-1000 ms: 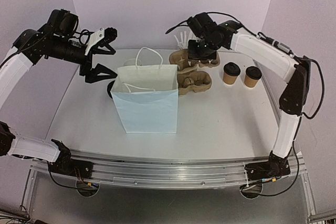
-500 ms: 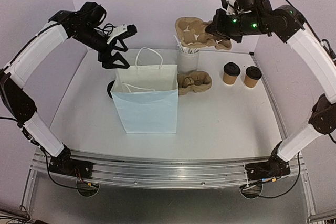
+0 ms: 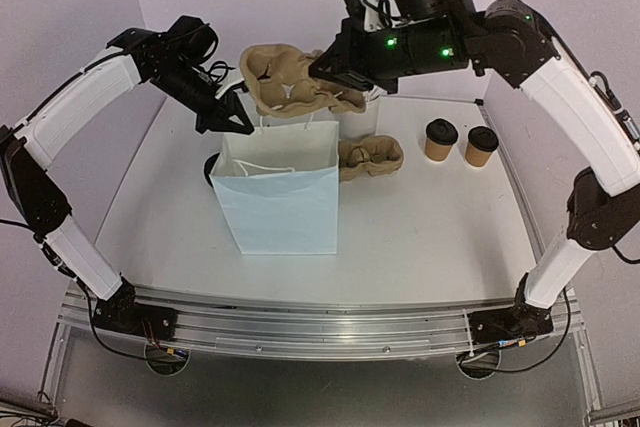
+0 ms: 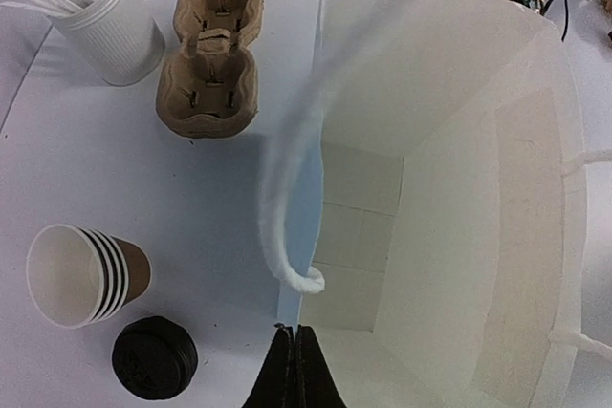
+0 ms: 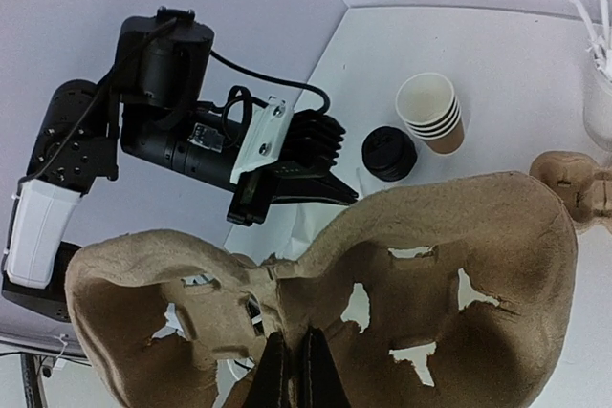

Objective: Pack the takeout coffee

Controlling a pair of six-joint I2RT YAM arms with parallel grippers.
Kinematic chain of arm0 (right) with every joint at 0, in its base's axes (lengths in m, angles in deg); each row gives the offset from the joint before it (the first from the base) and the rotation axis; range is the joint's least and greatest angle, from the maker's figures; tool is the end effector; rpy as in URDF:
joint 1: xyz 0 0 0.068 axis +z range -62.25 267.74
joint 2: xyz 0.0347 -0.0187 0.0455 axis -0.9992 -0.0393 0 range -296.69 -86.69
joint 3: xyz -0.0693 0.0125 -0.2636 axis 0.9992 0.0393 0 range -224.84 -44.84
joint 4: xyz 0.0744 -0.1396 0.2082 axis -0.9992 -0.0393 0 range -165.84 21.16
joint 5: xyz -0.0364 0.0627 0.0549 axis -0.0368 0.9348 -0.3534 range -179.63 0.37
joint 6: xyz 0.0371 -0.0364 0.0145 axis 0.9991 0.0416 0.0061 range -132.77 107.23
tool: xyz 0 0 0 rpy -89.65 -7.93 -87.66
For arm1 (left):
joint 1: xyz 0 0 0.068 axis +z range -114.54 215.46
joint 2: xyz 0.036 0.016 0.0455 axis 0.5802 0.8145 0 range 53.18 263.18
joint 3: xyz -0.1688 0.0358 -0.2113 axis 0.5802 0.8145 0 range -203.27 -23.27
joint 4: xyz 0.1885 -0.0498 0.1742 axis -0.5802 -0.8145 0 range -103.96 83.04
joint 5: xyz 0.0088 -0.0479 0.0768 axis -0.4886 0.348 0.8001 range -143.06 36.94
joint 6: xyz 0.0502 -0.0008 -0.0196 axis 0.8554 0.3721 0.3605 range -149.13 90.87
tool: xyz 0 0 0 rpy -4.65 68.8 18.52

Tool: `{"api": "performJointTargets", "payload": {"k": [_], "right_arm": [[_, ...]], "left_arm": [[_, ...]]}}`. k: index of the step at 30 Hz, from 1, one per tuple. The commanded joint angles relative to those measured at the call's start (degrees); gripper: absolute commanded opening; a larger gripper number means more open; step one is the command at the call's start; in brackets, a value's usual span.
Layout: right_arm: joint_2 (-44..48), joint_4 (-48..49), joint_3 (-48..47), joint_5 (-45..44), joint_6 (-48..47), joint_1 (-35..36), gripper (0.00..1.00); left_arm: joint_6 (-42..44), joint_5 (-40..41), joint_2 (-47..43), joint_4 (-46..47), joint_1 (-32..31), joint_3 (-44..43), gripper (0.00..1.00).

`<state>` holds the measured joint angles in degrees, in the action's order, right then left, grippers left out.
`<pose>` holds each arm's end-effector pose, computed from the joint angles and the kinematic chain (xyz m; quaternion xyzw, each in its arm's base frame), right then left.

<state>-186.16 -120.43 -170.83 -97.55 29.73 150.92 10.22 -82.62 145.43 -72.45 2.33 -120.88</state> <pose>0.1644 0.3145 0.4908 -0.1145 0.8347 0.3916 0.3700 0.2593 -0.1901 0.3689 0.6054 0.7147 -0.2326 0.2621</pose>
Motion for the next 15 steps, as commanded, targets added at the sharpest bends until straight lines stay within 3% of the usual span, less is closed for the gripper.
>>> {"api": "performJointTargets", "payload": {"k": [1, 6, 15], "right_arm": [[-3.9, 0.1, -2.0, -4.9, 0.8, 3.4, 0.0], [-4.5, 0.1, 1.3, -8.7, 2.5, 4.1, 0.0], [-7.5, -5.3, 5.1, -11.0, 5.3, 4.7, 0.0]], "left_arm": [[-11.7, 2.4, -5.5, 3.3, -2.5, 3.1, 0.0], [-19.2, 3.9, -6.4, 4.5, -2.9, 2.9, 0.0], [-22.7, 3.9, -6.9, 5.1, -2.9, 3.7, 0.0]]}}
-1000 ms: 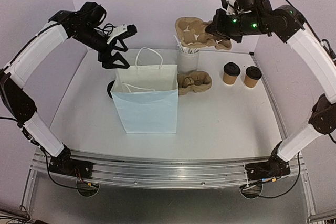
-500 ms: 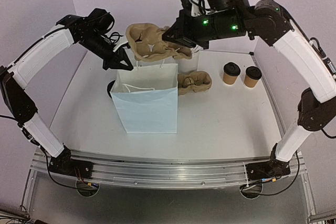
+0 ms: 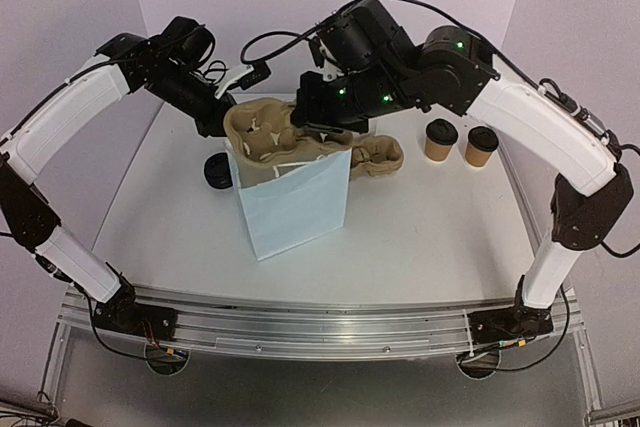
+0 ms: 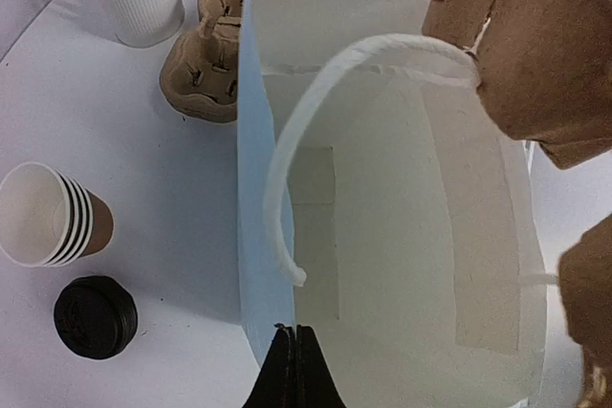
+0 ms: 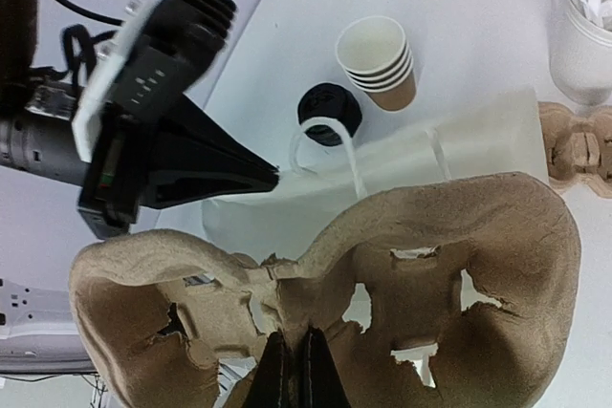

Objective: Pack the takeout coffee

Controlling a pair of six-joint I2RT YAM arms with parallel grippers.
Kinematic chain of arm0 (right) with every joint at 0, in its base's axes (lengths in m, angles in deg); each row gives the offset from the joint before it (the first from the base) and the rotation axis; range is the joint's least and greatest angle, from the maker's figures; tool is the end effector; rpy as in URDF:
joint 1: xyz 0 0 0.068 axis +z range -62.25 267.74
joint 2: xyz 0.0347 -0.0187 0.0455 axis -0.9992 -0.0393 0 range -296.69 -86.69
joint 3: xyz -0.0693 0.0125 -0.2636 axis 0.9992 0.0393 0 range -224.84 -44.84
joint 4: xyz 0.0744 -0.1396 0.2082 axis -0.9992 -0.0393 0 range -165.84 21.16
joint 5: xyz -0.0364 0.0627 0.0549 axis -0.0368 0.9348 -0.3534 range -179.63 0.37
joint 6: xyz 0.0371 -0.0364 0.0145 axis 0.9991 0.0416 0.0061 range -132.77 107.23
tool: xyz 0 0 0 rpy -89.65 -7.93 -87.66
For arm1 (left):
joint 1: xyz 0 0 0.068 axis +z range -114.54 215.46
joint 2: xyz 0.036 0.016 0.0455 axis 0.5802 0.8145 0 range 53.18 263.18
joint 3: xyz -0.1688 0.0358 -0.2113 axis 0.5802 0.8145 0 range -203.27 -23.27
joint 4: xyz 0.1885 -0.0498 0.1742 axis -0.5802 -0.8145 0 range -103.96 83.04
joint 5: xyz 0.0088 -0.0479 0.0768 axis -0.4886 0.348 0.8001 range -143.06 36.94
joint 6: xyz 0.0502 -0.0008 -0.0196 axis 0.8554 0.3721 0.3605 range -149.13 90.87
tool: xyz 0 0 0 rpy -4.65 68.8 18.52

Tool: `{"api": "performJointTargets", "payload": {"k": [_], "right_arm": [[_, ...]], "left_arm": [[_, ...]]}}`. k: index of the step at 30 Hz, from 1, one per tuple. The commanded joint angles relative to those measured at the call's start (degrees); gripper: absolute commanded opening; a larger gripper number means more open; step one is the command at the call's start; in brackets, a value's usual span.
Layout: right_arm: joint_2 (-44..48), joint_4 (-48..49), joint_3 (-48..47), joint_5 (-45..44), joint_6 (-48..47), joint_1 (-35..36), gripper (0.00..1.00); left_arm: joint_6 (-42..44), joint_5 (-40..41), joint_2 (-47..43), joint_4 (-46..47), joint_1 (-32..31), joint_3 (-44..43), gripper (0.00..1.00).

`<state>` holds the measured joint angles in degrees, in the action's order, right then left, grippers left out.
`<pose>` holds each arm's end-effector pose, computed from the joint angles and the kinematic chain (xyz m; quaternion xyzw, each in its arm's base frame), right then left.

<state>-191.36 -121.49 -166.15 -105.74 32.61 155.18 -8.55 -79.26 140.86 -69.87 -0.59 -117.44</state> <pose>0.1594 0.3583 0.4330 -0.1063 0.8781 0.3053 0.3527 0.2371 -0.1919 0.3763 0.5000 0.7899 -0.2529 0.2495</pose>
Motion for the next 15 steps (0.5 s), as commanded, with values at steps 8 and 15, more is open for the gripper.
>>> {"api": "performJointTargets", "payload": {"k": [8, 15], "right_arm": [[-10.9, -8.4, -8.8, -2.0, -4.2, 0.6, 0.0], [-11.8, -8.6, -4.9, -5.1, -6.9, 0.5, 0.0]], "left_arm": [[-0.8, -3.9, -2.9, 3.5, 0.0, 2.3, 0.0], [-0.7, -3.9, -2.6, 4.3, 1.2, 2.4, 0.0]]}}
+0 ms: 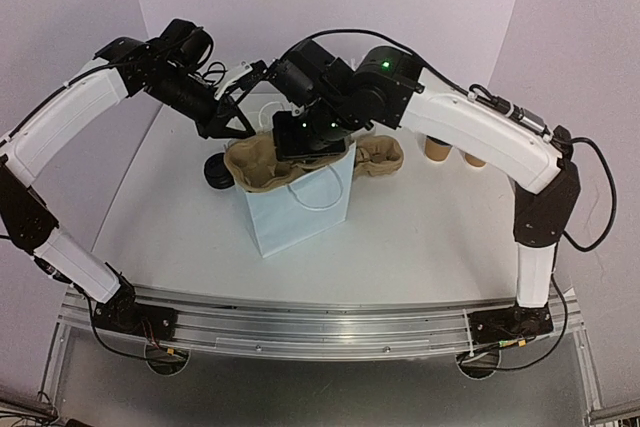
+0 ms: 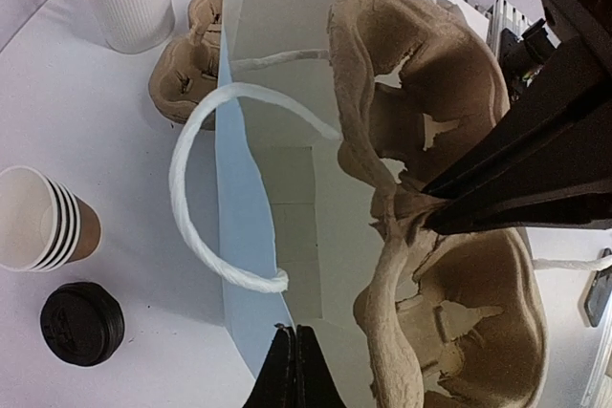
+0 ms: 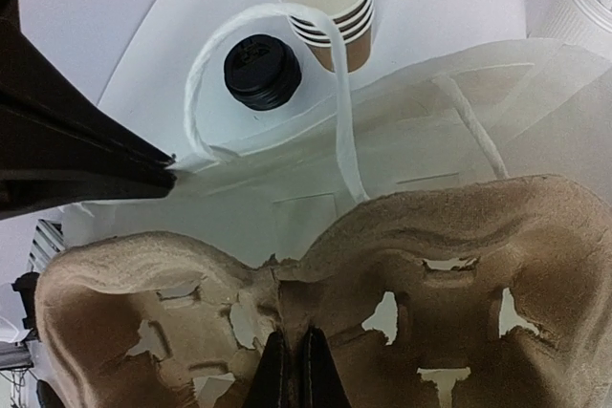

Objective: Pack the takeout coffee

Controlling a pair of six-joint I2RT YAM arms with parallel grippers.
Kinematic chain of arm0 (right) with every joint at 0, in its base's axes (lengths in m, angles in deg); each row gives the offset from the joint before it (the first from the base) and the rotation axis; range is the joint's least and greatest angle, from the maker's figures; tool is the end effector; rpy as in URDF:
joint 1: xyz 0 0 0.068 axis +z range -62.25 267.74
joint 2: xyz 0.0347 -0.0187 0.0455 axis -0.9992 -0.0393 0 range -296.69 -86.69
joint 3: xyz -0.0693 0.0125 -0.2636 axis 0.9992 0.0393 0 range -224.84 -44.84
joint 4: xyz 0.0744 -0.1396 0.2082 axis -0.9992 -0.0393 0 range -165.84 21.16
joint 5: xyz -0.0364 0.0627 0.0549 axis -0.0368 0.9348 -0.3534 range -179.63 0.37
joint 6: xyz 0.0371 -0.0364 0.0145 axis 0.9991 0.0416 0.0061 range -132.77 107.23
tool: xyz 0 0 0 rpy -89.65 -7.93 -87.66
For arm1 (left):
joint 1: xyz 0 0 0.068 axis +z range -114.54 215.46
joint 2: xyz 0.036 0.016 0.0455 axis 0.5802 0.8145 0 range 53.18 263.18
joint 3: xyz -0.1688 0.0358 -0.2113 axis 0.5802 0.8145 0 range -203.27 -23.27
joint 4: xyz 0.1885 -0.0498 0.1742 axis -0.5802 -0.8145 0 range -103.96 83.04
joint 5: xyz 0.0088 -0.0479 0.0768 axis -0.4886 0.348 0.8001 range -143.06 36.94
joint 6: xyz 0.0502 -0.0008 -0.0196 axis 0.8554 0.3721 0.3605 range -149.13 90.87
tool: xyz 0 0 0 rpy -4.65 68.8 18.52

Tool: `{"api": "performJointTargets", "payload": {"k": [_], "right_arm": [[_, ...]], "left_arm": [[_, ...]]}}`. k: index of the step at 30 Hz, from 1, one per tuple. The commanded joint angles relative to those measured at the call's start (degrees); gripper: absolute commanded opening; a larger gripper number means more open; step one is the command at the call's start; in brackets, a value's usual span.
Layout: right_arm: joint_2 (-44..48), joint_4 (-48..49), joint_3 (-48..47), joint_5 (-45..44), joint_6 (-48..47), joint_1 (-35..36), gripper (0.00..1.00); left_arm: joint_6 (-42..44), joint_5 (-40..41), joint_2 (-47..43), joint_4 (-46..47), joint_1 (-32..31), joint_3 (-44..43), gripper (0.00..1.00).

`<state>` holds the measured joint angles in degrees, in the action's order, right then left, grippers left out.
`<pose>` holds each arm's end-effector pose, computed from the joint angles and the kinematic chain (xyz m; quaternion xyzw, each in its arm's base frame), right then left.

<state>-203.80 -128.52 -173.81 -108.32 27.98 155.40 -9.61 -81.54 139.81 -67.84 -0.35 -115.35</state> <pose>0.1778 0.4028 0.3778 -0.1573 0.9089 0.1994 0.3306 0.2354 -0.1907 0.3733 0.4945 0.7858 -0.2733 0.2517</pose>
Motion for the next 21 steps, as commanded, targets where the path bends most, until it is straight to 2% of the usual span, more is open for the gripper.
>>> {"api": "performJointTargets", "payload": {"k": [1, 4, 11, 15, 19, 21], "right_arm": [[1.0, -1.5, 3.5, -2.6, -2.4, 0.3, 0.0], [1.8, -1.6, 4.5, -2.5, -4.6, 0.7, 0.0], [3.7, -1.5, 10.8, -1.1, -6.8, 1.1, 0.0], [3.9, -0.3, 11.3, -1.8, -9.7, 2.0, 0.0], [5.1, 5.8, 11.5, -2.4, -13.5, 2.8, 0.0], [5.5, 6.6, 12.3, -3.9, -13.1, 2.7, 0.0]], "left_arm": [[-0.5, -1.3, -1.3, 2.6, 1.4, 0.4, 0.0], [-4.2, 0.9, 0.1, 3.5, 3.3, 0.1, 0.0], [-4.6, 2.1, 1.4, 2.9, 4.1, 0.4, 0.0], [-5.5, 3.8, 1.5, 3.4, 4.1, 1.0, 0.0], [-3.8, 3.2, 1.3, 3.2, 4.0, 1.5, 0.0], [0.1, 0.6, 0.8, 2.2, 4.0, 1.5, 0.0]]}}
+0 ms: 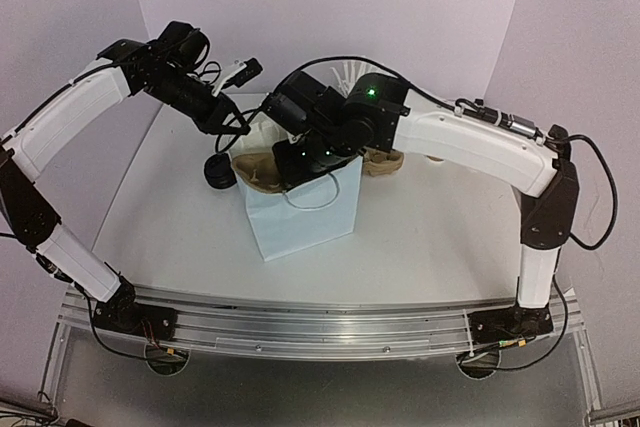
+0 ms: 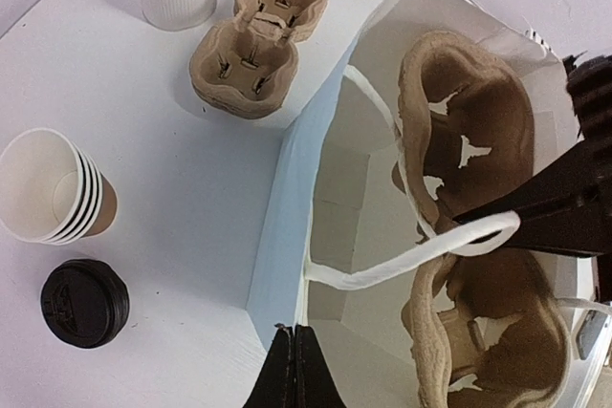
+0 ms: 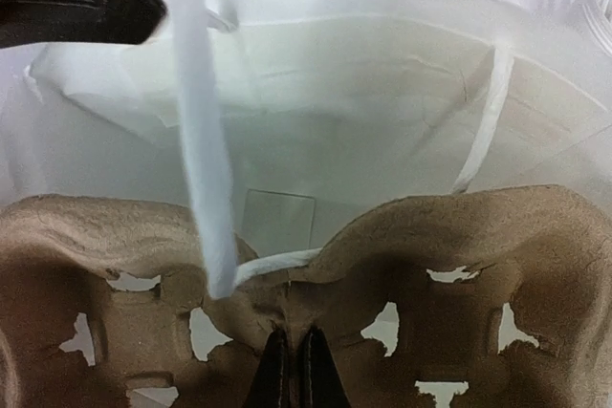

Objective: Pack the takeout coffee

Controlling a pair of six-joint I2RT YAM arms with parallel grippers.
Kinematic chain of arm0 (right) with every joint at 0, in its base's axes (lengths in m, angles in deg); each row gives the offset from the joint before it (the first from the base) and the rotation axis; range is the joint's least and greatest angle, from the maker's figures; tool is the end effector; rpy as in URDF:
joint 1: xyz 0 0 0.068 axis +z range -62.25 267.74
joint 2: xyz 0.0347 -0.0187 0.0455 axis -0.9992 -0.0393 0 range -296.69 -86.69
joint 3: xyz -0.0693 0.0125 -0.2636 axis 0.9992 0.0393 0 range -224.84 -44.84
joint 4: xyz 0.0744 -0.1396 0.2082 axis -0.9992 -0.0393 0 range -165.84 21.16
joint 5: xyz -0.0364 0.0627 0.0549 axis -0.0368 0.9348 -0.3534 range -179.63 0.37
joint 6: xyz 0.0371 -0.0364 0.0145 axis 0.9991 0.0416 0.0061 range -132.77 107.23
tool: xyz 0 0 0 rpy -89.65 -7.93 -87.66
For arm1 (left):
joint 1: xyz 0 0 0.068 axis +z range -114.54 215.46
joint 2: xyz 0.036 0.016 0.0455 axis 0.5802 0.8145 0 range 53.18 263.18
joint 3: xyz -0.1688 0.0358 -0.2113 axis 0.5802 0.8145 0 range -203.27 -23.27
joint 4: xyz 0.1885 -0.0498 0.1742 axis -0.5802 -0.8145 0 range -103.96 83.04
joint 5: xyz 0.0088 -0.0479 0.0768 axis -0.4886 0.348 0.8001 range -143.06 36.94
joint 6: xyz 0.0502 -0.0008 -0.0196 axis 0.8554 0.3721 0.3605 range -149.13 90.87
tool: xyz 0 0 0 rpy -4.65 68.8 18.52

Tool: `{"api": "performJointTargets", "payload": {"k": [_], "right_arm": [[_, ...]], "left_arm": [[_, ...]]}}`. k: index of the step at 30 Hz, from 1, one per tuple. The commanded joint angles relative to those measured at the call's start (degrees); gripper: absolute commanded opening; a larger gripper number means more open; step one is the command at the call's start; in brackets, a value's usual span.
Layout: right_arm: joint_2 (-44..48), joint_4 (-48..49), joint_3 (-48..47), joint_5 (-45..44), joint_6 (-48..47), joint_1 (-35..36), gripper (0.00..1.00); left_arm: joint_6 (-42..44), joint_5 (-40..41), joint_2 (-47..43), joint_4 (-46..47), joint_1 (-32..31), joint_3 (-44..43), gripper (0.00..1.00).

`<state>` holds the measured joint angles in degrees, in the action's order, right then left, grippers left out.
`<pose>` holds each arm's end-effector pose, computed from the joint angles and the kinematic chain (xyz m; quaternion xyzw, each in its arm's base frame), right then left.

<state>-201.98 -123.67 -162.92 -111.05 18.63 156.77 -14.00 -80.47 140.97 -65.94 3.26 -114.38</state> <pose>0.1697 0.4068 0.3397 -0.2424 0.8990 0.1331 0.3396 0.2541 -0.1793 0.3642 0.4367 0.8221 -0.2664 0.2499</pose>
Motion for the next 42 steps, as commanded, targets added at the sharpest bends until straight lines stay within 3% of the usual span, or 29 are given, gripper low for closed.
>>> {"api": "performJointTargets", "payload": {"k": [1, 2, 3, 4, 6, 11, 13, 17, 21, 24, 29, 31, 36, 42], "right_arm": [[3.9, 1.9, 2.1, -1.2, -3.4, 1.4, 0.0], [4.0, 2.0, 2.6, -1.2, -3.0, 1.4, 0.0], [4.0, 2.2, 3.0, -0.7, -2.6, 1.4, 0.0], [4.0, 2.4, 3.2, -0.4, -2.3, 1.4, 0.0], [3.9, 2.7, 3.5, -0.1, -1.8, 1.4, 0.0], [4.4, 4.1, 5.3, 0.9, 0.1, 0.7, 0.0], [4.5, 4.6, 5.6, 1.5, 0.4, 0.7, 0.0], [4.8, 5.4, 5.5, 2.1, 0.8, 0.7, 0.0], [4.8, 6.1, 5.2, 2.3, 0.8, 0.7, 0.0], [5.2, 6.5, 5.1, 2.4, 0.9, 0.7, 0.0], [6.1, 7.4, 6.0, 2.8, 1.2, 0.6, 0.0], [7.3, 7.8, 7.2, 2.7, 1.6, 0.5, 0.0], [11.1, 8.7, 12.3, 1.4, 2.5, 0.4, 0.0], [11.0, 8.8, 13.6, 3.4, 2.0, 0.5, 0.0]], "left_arm": [[9.5, -4.3, -1.0, -1.8, 0.3, 0.4, 0.04], [14.9, -7.8, -1.7, -3.6, 0.2, 0.3, 0.12], [21.5, -9.9, -2.9, -4.7, 0.2, 0.5, 0.32], [25.5, -10.9, -4.3, -4.3, 0.2, 1.4, 0.45], [32.3, -11.6, -6.4, -1.9, 0.2, 2.8, 0.59], [41.7, -15.5, -6.0, -2.4, 0.3, -0.6, 0.74], [41.4, -17.2, -5.5, -0.3, -0.2, -0.9, 0.8], [39.3, -14.5, -4.7, 5.3, -3.3, 1.8, 0.82], [36.6, -9.7, -4.3, 14.3, -5.6, 4.7, 0.79], [35.4, -7.2, -3.7, 18.8, -6.2, 5.6, 0.67], [30.4, -1.9, -3.9, 27.6, -6.6, 8.3, 0.16], [27.7, 0.5, -4.3, 29.8, -6.6, 9.3, 0.01], [15.1, 4.9, -5.2, 33.8, -4.1, 9.5, 0.0], [-4.7, 6.1, -4.9, 32.0, -1.6, 7.9, 0.0]]}}
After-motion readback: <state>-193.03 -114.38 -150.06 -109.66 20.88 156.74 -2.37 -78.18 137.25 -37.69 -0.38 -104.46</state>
